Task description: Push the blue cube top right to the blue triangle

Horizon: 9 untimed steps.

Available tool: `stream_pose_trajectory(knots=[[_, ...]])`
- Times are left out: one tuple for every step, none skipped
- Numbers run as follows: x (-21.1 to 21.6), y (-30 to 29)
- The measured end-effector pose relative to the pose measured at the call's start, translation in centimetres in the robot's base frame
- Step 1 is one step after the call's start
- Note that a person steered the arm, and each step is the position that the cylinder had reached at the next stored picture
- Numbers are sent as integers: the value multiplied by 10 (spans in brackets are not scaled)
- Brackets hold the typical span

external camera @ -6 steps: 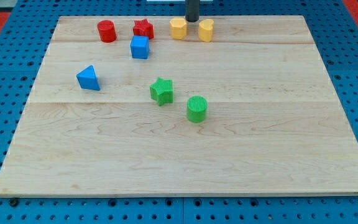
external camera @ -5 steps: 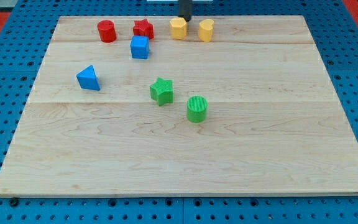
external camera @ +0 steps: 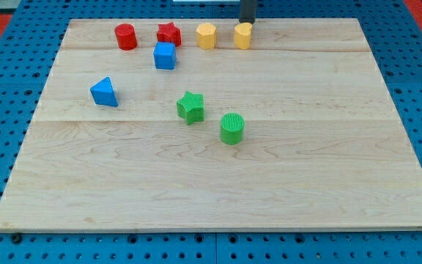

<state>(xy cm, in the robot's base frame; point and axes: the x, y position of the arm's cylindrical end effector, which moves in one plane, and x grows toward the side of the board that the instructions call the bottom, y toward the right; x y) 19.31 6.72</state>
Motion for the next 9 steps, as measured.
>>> stream_pose_trajectory(knots=[[-1,29],[7,109],[9,117],[29,97],[67,63],[94,32],[110,12],[110,12],[120,-10]])
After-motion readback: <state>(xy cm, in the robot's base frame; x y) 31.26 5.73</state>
